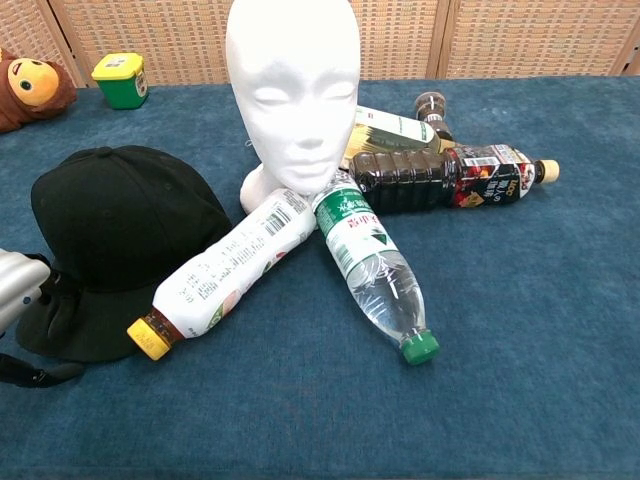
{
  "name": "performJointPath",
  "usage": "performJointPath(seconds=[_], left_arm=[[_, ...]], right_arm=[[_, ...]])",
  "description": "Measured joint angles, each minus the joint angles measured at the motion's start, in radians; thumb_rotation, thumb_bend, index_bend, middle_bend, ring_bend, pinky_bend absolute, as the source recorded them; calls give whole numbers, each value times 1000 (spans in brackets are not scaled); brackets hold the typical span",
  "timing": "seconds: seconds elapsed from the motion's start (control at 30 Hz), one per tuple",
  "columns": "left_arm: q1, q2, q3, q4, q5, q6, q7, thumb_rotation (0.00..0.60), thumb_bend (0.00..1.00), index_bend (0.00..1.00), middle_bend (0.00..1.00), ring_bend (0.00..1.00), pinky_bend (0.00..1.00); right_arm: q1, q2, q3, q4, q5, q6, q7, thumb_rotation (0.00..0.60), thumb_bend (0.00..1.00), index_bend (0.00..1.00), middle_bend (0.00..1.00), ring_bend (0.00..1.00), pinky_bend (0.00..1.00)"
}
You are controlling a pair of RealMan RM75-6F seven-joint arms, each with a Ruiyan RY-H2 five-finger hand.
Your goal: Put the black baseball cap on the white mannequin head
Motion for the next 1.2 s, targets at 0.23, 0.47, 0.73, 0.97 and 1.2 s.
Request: performJointPath(seconds=[0.23,0.47,0.73,0.97,1.2], left_arm=[[-8,-20,-10,16,-14,-2,-6,600,110,661,604,438,655],[-15,-32,-18,31,-21,-2,-22,600,110,662,603,438,659],[-28,-65,-68,69,-48,17,-91,600,110,662,603,438,662],[-64,-76,-128,82,-94,-3,-136,600,110,662,604,438,661],[-122,-83,-203,96,-140,-42,-161,600,110,661,568,424,657]], right_arm=[[-5,-2,1,5,4,2,4,600,114,301,357,407,424],[-6,-4,4,9,5,3,7,600,114,300,356,408,424],[-8,-5,7,8,3,8,6,600,114,300,356,408,424],[-13,1,9,-4,0,19,-5,600,114,301,356,408,424],[-18,8,10,-21,-1,29,-19,600,115,301,357,408,424]])
